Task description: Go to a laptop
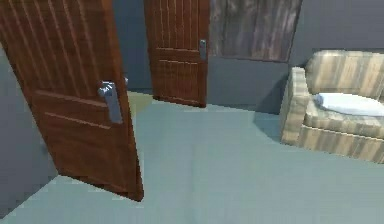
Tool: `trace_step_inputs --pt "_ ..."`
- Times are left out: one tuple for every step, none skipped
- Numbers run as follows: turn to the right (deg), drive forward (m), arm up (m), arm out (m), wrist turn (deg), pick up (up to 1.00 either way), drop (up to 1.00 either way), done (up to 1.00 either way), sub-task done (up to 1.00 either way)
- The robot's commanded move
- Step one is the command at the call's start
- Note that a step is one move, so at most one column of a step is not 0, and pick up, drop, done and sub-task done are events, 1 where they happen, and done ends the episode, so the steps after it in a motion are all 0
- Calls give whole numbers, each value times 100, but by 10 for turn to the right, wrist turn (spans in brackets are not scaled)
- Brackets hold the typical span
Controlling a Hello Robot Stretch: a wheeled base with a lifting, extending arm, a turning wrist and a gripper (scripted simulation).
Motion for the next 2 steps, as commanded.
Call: trace_step_inputs --pt "0 60 0 0 0 0 0 0 0" --pt "60 0 0 0 0 0 0 0 0"
